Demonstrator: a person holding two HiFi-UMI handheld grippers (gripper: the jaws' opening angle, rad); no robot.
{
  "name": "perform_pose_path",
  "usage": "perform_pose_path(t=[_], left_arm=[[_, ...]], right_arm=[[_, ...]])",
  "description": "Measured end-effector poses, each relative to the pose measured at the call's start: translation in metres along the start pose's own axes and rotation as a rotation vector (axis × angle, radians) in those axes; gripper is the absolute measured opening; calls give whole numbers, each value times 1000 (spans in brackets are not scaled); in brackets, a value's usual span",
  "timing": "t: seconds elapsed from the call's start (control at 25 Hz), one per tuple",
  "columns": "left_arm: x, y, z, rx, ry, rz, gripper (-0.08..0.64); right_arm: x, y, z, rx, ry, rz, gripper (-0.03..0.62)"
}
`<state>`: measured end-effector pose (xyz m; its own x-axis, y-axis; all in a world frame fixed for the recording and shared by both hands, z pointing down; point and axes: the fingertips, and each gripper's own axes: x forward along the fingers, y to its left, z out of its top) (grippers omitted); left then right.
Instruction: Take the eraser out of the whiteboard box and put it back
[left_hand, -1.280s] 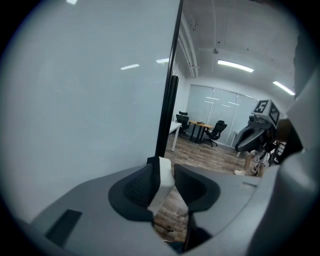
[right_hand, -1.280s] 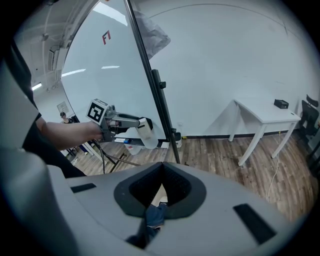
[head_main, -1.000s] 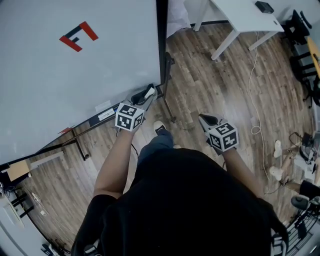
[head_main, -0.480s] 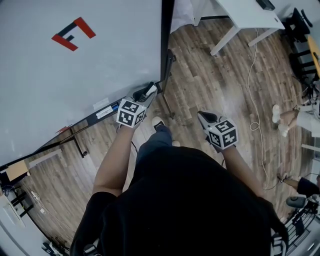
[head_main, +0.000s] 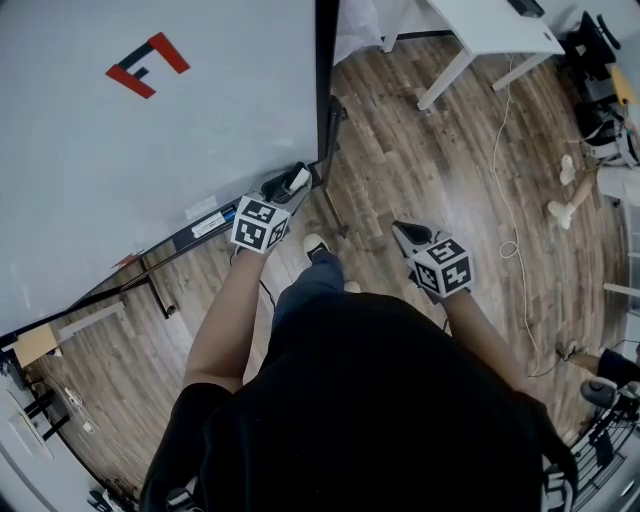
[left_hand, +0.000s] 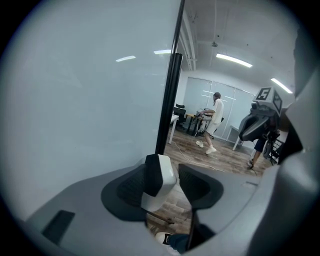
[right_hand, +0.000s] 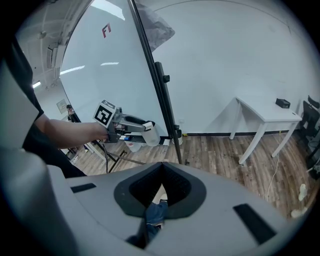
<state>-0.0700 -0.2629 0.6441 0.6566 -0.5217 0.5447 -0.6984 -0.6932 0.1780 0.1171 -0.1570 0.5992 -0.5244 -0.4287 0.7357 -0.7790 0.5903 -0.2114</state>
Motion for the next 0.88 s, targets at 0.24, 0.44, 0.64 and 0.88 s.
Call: perform_pose_path(t=[0.24,0.44,0.64,0.88], left_arm=[[-10,1,5,-11,-25,26,225],[-28,2,12,-24,-62,53,227],[-48,-5,16,-22,-83,71,227],[-71,-23,17,-24,-110,83,227]], right_arm=[[-11,0,-8,4,-4,-12,-5],[-21,3,-4,-9,-21,-14,-5],[-33,10,0,-21,-49,-10,-5],[-48,20,3,-49,-84,-7,-5]])
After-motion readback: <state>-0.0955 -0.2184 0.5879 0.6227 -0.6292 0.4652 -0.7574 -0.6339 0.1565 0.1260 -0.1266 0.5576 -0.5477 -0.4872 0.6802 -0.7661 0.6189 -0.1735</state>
